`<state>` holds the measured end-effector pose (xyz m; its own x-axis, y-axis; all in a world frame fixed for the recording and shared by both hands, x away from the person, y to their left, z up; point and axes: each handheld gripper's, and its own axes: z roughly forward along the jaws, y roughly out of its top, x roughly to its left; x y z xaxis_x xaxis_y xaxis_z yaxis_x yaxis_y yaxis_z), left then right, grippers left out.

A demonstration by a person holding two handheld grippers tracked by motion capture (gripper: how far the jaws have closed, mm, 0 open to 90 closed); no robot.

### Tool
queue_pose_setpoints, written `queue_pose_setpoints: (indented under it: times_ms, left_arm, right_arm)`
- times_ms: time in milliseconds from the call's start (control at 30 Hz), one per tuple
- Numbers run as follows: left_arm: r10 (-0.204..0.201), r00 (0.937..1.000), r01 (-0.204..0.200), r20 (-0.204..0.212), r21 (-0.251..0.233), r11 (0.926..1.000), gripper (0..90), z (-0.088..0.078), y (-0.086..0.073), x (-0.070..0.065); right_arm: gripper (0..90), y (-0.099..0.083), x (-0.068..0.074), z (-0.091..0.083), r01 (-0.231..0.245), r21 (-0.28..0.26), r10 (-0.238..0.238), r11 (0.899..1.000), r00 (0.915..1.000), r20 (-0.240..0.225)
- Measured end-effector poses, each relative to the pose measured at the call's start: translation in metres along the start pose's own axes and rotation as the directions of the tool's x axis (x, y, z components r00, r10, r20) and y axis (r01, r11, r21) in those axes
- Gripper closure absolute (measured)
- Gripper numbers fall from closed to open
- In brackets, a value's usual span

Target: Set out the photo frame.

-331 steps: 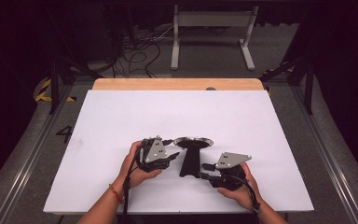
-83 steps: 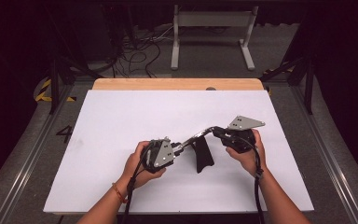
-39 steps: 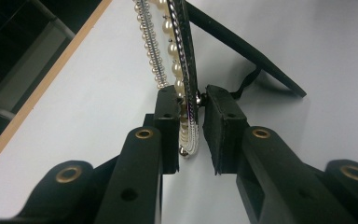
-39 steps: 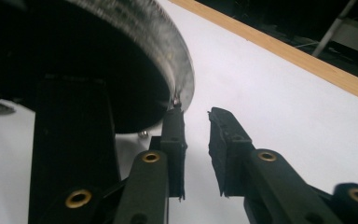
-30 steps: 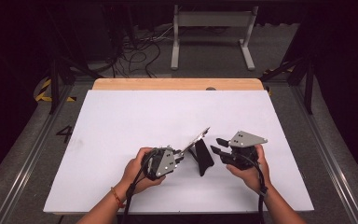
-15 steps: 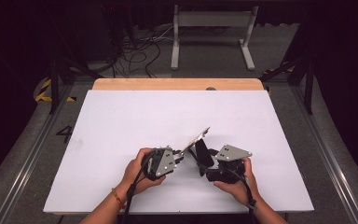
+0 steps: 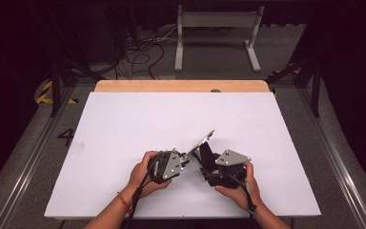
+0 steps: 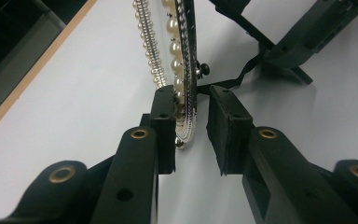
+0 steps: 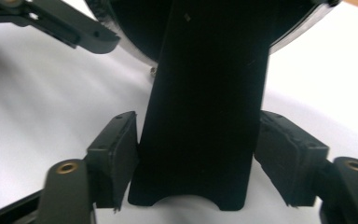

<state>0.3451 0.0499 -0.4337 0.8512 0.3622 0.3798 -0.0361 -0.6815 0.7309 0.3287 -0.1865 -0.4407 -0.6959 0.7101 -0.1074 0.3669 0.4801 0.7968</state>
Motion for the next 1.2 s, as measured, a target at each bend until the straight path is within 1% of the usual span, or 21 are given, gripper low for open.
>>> queue_pose_setpoints:
  times_ms: [100,133,167,233,267,367,433,467,500,567,800,900,933,967,1100,1133,1200]
  left_arm:
    - [0.005,1.0000,-0.006,0.006,0.016,0.9999,67.5,0.007,-0.001,-0.001]
    - [0.009,1.0000,-0.009,0.003,0.018,0.9998,67.5,0.008,-0.001,-0.001]
    - [0.012,0.9999,-0.012,-0.001,0.018,0.9998,68.4,0.008,-0.001,-0.001]
    - [0.016,0.9997,-0.015,-0.018,0.019,0.9997,74.7,0.007,-0.001,0.000]
    - [0.011,0.9998,-0.010,-0.020,0.017,0.9998,76.9,0.006,-0.002,0.000]
    - [0.018,0.9996,-0.018,-0.022,0.015,0.9997,81.2,0.004,-0.002,0.001]
    - [0.025,0.9994,-0.025,-0.023,0.016,0.9996,81.5,0.005,-0.002,0.000]
    - [0.030,0.9991,-0.030,-0.030,0.018,0.9994,81.6,0.005,-0.001,-0.001]
    - [0.028,0.9992,-0.027,-0.029,0.024,0.9993,81.6,0.005,-0.001,-0.002]
    - [0.041,0.9986,-0.040,-0.034,0.024,0.9989,81.7,0.005,0.000,-0.002]
    - [0.051,0.9979,-0.050,-0.039,0.030,0.9983,81.5,0.005,0.002,-0.005]
    - [0.048,0.9981,-0.047,-0.038,0.036,0.9982,81.4,0.005,0.002,-0.006]
    - [0.058,0.9976,-0.057,-0.037,0.033,0.9978,81.3,0.005,0.002,-0.006]
    - [0.056,0.9978,-0.055,-0.035,0.032,0.9980,81.2,0.004,0.003,-0.006]
    - [0.062,0.9974,-0.061,-0.036,0.035,0.9975,80.7,0.004,0.004,-0.009]
    - [0.062,0.9975,-0.061,-0.033,0.036,0.9975,80.5,0.004,0.005,-0.010]
    - [0.076,0.9966,-0.075,-0.032,0.033,0.9966,80.0,0.004,0.006,-0.012]
  right_arm:
    - [32.9,0.000,-0.001,0.000,-0.004,0.001,0.004,1.000,1.0000,-0.007]
    - [32.9,0.000,-0.001,0.000,-0.001,0.003,0.001,1.000,1.0000,-0.008]
    - [33.0,0.000,-0.001,0.000,0.002,0.003,-0.002,1.000,1.0000,-0.009]
    - [33.0,0.000,-0.002,-0.001,0.008,0.003,-0.008,1.000,0.9999,-0.013]
    - [33.0,0.000,-0.002,-0.001,0.008,0.004,-0.008,1.000,0.9999,-0.015]
    - [33.0,-0.001,-0.004,-0.001,0.009,0.005,-0.009,1.000,0.9998,-0.015]
    - [33.1,-0.001,-0.004,-0.002,0.009,0.006,-0.009,1.000,0.9998,-0.018]
    - [33.1,-0.001,-0.005,-0.002,0.010,0.008,-0.010,1.000,0.9998,-0.018]
    - [33.1,-0.002,-0.006,-0.003,0.009,0.009,-0.009,1.000,0.9998,-0.017]
    - [33.1,-0.002,-0.007,-0.004,0.002,0.011,-0.002,1.000,0.9998,-0.021]
    - [33.1,-0.004,-0.011,-0.006,0.016,0.017,-0.015,1.000,0.9996,-0.023]
    - [33.2,-0.004,-0.011,-0.007,0.014,0.019,-0.013,1.000,0.9995,-0.027]
    - [33.2,-0.004,-0.012,-0.007,0.018,0.018,-0.017,1.000,0.9994,-0.029]
    - [33.2,-0.004,-0.012,-0.007,0.014,0.020,-0.014,1.000,0.9994,-0.031]
    - [33.1,-0.005,-0.014,-0.009,0.027,0.025,-0.027,0.999,0.9992,-0.030]
    - [33.1,-0.005,-0.015,-0.009,0.023,0.027,-0.022,0.999,0.9993,-0.030]
    - [32.6,-0.006,-0.017,-0.010,0.025,0.028,-0.024,0.999,0.9994,-0.025]
